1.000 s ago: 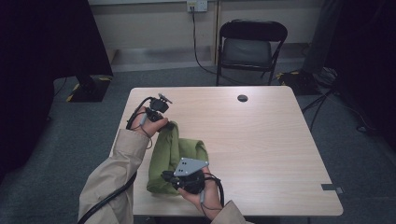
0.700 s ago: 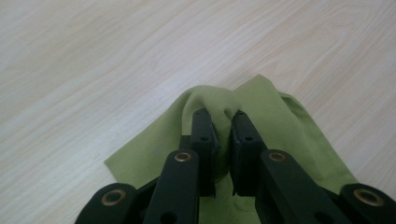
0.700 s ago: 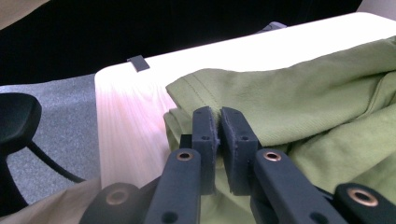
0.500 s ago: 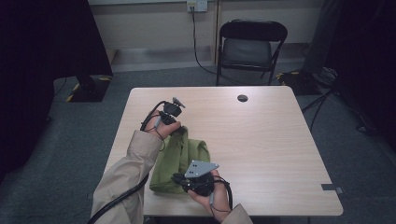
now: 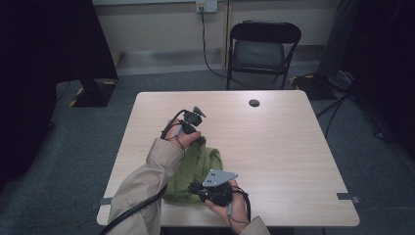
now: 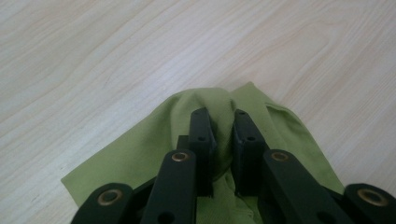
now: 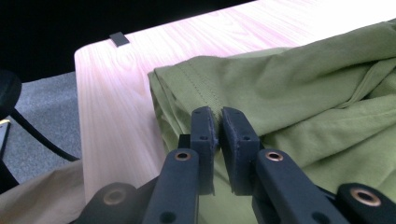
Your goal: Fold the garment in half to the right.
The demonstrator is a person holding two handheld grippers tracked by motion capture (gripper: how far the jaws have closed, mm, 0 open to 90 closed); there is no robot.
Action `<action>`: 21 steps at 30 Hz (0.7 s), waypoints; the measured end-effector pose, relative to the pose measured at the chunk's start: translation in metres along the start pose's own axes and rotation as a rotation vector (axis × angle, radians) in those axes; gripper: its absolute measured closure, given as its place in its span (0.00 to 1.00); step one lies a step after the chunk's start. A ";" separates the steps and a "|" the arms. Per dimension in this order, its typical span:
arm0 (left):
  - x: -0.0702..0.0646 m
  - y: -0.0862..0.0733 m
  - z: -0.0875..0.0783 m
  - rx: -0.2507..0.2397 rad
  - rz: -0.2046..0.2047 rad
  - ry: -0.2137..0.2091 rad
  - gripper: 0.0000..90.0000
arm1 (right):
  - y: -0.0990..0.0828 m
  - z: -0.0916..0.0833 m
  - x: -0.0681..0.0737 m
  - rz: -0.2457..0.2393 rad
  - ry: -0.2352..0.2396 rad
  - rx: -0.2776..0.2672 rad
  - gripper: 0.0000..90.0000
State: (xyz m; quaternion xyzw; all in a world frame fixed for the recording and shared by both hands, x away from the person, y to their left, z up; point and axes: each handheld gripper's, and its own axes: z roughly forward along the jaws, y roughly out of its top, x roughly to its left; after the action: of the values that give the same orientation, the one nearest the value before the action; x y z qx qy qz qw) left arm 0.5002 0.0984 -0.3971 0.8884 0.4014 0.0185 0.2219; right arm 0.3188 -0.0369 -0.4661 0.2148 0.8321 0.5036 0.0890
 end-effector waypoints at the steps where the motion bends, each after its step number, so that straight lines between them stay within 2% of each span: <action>1: -0.001 0.000 0.001 0.001 0.002 0.002 0.90 | -0.001 0.000 -0.001 0.002 0.000 0.001 0.92; 6: -0.004 0.001 0.006 0.000 0.000 -0.011 0.88 | -0.007 -0.002 -0.003 0.014 -0.004 0.009 0.91; 14: -0.014 0.000 0.009 0.001 0.037 -0.018 0.87 | -0.014 -0.004 -0.005 0.022 -0.009 0.019 0.89; 18: -0.015 -0.002 0.007 -0.011 0.038 -0.033 0.84 | -0.016 -0.005 -0.006 0.026 -0.009 0.022 0.84; 20: -0.015 -0.003 0.007 -0.022 0.035 -0.035 0.83 | -0.016 -0.006 -0.007 0.033 -0.016 0.017 0.76; 21: -0.015 -0.003 0.007 -0.018 0.037 -0.043 0.82 | -0.016 -0.007 -0.008 0.046 -0.014 0.012 0.75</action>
State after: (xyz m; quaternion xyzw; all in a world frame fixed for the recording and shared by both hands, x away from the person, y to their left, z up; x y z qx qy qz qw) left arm 0.4895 0.0870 -0.4026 0.8938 0.3799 0.0070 0.2384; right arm 0.3194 -0.0522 -0.4771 0.2379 0.8292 0.4992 0.0818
